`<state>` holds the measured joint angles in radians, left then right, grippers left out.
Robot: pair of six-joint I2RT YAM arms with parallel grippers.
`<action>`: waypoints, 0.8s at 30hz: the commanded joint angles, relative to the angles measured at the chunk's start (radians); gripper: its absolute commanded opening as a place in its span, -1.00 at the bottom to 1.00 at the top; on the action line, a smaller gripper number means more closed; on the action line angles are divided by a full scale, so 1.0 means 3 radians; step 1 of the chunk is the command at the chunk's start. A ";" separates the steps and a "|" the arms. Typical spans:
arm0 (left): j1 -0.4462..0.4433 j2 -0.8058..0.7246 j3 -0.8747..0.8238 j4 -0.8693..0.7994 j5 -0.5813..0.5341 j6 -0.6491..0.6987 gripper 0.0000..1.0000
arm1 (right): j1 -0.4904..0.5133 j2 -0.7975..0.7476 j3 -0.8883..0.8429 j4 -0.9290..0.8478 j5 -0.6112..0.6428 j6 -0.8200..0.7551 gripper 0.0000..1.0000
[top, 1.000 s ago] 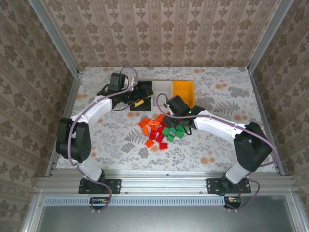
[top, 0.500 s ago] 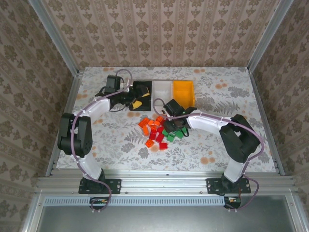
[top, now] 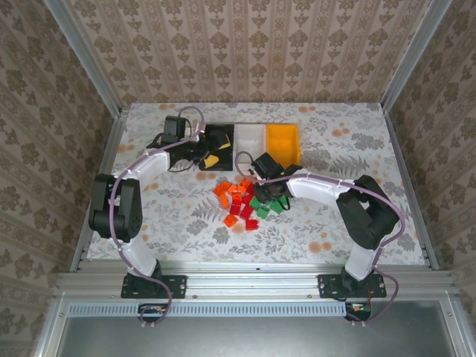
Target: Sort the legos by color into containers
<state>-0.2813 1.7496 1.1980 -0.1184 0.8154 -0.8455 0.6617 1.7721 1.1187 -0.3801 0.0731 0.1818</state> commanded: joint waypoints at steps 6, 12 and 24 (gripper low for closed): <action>0.0000 -0.0100 0.0059 0.0006 0.0061 0.0001 1.00 | 0.0005 -0.0331 -0.0084 -0.0021 0.0040 0.0027 -0.57; -0.0006 -0.0115 0.0064 0.0006 0.0072 0.0006 1.00 | -0.0006 -0.0597 -0.0033 -0.0058 0.0115 0.0002 -0.58; -0.0513 0.0057 0.0093 0.0032 0.0180 0.0011 1.00 | -0.0962 0.0116 0.1101 -0.0064 0.0195 0.0050 -0.60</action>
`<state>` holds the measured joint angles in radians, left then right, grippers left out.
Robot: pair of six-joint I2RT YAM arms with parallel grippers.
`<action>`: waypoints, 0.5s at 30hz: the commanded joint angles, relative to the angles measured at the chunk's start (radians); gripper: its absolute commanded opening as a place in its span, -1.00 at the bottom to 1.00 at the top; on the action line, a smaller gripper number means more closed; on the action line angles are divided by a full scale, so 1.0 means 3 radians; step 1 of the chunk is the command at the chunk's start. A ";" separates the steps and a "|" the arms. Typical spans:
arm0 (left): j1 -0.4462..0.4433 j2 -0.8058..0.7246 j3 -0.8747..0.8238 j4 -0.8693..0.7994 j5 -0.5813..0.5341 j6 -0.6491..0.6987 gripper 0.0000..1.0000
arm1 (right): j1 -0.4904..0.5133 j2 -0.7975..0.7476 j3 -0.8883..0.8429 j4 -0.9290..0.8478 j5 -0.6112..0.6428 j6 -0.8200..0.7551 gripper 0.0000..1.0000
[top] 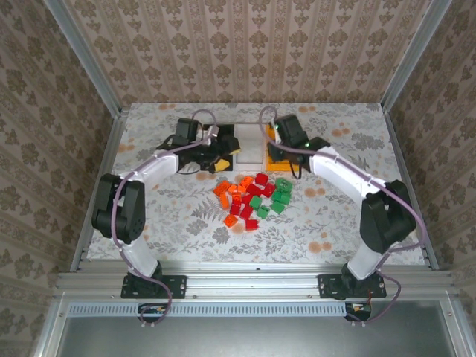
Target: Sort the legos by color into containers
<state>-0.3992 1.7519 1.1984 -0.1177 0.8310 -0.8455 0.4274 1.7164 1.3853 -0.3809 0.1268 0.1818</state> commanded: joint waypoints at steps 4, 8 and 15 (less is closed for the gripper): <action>-0.0167 0.0047 0.0096 0.0009 0.0129 0.0016 1.00 | -0.0372 0.0758 0.0664 -0.0258 -0.0133 0.0064 -0.60; -0.0162 0.0046 0.0116 -0.0021 0.0124 0.0035 1.00 | -0.0409 0.1024 0.0924 -0.0355 -0.0185 0.0041 -0.59; -0.0119 0.0056 0.0132 -0.0059 0.0120 0.0047 1.00 | -0.0398 0.1298 0.1145 -0.0456 -0.0305 0.0092 -0.52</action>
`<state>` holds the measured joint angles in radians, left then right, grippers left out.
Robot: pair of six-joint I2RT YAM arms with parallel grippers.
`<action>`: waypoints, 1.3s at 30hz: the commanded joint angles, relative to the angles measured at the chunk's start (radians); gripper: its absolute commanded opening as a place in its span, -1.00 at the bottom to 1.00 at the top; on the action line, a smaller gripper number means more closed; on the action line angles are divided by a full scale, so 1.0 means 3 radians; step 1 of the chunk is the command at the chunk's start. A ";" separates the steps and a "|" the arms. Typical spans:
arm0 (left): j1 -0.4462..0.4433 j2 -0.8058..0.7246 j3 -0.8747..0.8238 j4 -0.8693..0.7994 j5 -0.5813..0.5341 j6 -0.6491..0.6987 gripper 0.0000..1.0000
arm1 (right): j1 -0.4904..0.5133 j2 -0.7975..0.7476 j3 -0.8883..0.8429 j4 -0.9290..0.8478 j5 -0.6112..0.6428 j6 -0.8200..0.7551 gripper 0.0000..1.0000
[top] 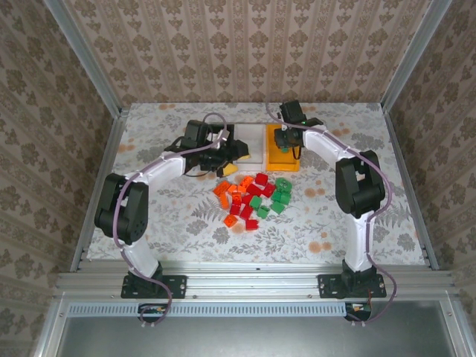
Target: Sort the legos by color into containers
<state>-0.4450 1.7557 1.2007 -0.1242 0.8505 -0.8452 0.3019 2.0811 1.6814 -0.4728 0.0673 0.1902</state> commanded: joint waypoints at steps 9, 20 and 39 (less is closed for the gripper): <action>0.0057 0.0030 0.0138 -0.0069 0.0055 0.0061 1.00 | 0.0087 -0.0140 0.0069 -0.0154 0.0034 0.0061 -0.22; 0.0467 -0.0115 0.0155 -0.0376 -0.0202 0.0114 1.00 | 0.0598 -0.1270 -0.1255 -0.0004 0.0519 0.0571 -0.20; 0.0343 -0.0105 0.0145 -0.0318 -0.0140 0.0073 1.00 | 0.0653 -0.1551 -0.2422 0.0288 -0.0013 0.1421 0.11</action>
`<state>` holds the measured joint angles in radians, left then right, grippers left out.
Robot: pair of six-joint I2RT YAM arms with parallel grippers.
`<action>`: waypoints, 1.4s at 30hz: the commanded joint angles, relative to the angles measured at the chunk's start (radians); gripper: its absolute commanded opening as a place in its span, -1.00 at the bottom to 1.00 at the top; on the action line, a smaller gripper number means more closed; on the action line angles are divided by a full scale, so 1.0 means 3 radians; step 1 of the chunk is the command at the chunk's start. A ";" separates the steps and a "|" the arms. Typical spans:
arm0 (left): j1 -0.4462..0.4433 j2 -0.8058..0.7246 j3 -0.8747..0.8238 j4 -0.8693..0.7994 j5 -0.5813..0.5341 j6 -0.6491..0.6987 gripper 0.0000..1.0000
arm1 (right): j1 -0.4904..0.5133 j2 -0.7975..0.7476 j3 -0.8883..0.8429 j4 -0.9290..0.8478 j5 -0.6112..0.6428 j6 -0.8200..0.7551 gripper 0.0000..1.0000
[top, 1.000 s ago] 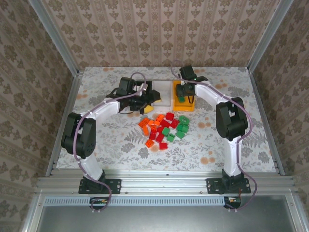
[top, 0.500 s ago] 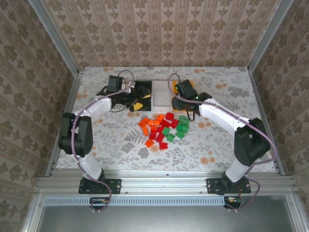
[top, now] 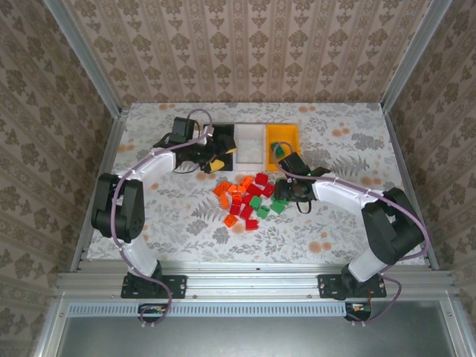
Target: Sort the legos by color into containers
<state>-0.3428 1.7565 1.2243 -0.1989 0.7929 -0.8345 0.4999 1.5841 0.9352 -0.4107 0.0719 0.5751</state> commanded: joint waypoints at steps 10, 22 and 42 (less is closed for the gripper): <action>-0.0011 -0.0113 0.0066 -0.0052 0.0074 0.0023 1.00 | -0.0085 0.0223 -0.0012 0.0155 0.0135 0.0129 -0.08; -0.0059 -0.0097 0.0056 -0.0017 0.0093 0.0005 0.99 | -0.0189 0.0055 -0.0262 0.0134 0.0193 0.0072 -0.11; -0.0074 -0.0094 0.0064 -0.0032 0.0093 0.0026 1.00 | -0.0143 0.0274 -0.0220 0.0257 0.0263 0.0065 -0.13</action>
<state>-0.3595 1.7565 1.2243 -0.1978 0.8005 -0.8345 0.4496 1.6547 0.8726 -0.3386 0.1154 0.6006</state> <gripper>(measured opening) 0.997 0.453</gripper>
